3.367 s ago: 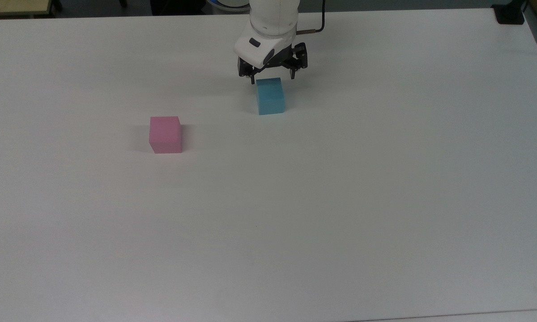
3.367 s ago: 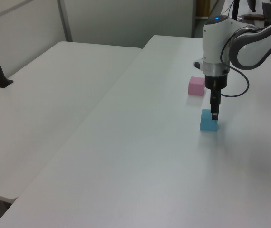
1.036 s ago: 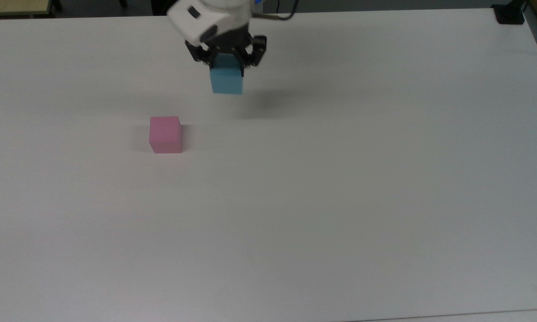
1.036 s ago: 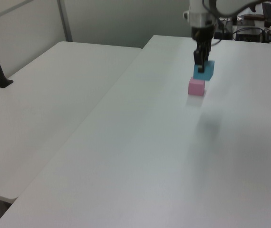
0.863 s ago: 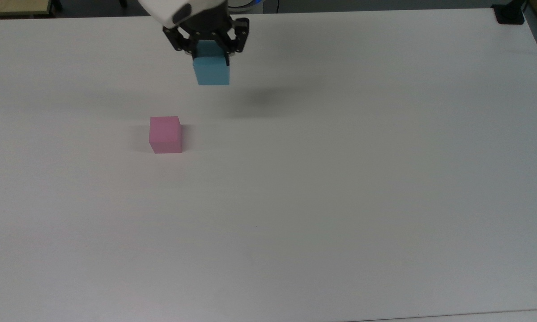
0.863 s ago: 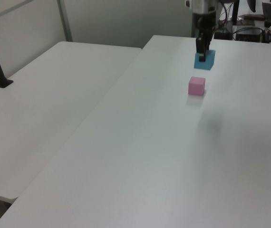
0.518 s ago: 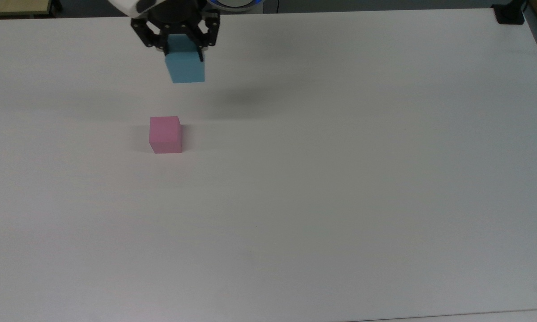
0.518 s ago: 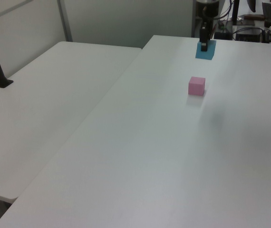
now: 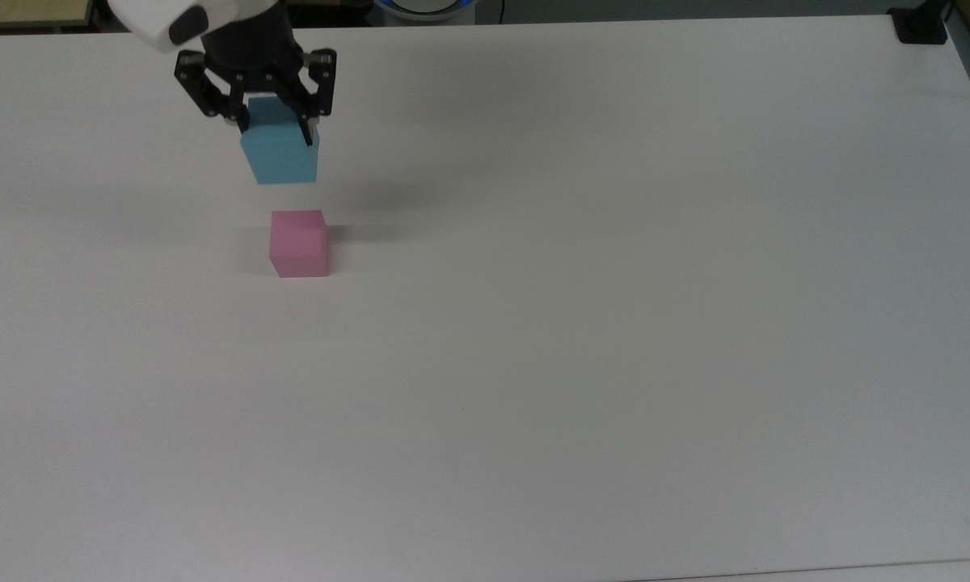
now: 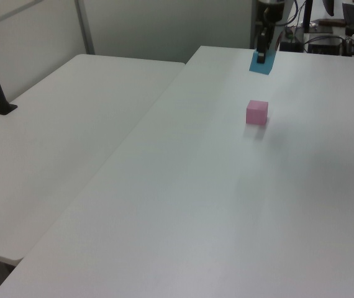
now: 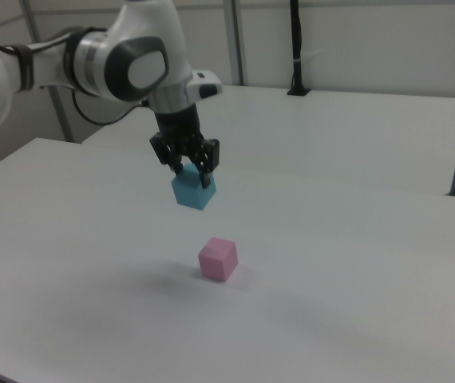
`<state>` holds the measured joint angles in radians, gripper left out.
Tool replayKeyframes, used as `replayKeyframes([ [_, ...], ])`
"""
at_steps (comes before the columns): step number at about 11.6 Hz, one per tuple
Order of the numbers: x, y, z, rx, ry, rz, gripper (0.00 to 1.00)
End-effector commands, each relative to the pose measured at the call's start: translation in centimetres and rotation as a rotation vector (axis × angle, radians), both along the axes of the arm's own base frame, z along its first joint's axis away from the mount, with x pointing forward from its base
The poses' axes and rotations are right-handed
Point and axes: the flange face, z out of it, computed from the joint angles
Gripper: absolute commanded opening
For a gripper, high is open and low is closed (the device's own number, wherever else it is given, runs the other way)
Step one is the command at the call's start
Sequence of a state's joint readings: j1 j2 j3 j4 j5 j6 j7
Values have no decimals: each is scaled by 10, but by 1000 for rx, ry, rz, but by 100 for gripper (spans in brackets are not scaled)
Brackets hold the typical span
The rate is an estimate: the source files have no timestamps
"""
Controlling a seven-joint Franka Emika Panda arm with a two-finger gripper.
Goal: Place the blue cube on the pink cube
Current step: 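Lower the blue cube onto the pink cube and open the gripper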
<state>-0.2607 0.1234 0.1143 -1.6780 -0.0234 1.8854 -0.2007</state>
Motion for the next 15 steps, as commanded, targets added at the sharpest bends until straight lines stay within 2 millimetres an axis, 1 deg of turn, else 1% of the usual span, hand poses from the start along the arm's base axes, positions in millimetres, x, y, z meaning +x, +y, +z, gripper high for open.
replayKeyframes([
  [1,8,-4,-39,14,-23,20,31],
  [3,10,-8,-64,12,18,21,30],
  [4,11,-10,-68,12,20,18,30],
  [7,13,-15,-90,3,41,19,30],
  [10,13,-16,-99,-3,42,19,30],
  [11,15,-17,-108,-3,42,17,30],
  [15,16,-19,-116,-32,53,27,33],
])
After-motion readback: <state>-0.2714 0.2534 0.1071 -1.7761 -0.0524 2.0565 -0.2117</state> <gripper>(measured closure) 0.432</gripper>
